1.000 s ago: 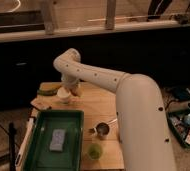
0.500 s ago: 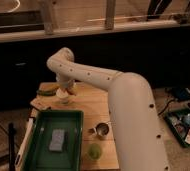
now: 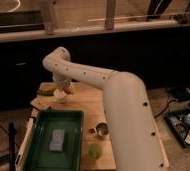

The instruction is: Place apple in paper cup

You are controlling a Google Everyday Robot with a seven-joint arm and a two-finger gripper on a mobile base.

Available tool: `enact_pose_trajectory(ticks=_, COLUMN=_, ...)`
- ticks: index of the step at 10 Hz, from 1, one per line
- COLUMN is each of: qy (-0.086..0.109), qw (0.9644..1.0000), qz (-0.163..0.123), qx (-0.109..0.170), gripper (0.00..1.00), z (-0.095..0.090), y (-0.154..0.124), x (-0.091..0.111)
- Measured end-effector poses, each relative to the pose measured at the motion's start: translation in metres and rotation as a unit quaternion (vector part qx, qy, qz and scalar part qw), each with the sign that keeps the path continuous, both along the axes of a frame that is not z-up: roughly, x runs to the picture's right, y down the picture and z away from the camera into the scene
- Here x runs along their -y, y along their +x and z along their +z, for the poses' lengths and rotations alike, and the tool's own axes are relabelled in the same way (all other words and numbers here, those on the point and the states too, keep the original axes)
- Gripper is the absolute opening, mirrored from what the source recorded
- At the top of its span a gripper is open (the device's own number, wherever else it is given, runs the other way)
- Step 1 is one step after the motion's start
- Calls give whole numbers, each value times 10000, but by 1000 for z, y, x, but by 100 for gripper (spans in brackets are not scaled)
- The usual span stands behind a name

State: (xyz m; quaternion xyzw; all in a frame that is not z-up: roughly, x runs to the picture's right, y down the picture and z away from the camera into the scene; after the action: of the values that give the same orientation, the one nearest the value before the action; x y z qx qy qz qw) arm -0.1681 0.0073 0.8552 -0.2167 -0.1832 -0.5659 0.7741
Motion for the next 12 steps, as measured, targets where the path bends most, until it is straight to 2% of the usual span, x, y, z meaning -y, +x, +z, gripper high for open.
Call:
enact_pose_trajectory(ticks=2, qy=-10, qw=10000, qz=-74, qx=55, gripper=5, z=0, y=-12, x=0)
enact_pose_trajectory(ticks=4, qy=11, qw=9999, qz=-92, qx=70, gripper=7, z=3, y=-7, x=2)
enact_pose_trajectory(ticks=5, qy=18, qw=9998, qz=-113, qx=130, gripper=17, z=3, y=-9, x=1)
enact_pose_trajectory(ticks=8, qy=12, qw=9999, qz=-94, qx=129, gripper=30, z=3, y=-10, x=1)
enact_pose_trajectory(ticks=12, qy=29, qw=9998, qz=-100, qx=181, gripper=32, z=4, y=-11, x=1)
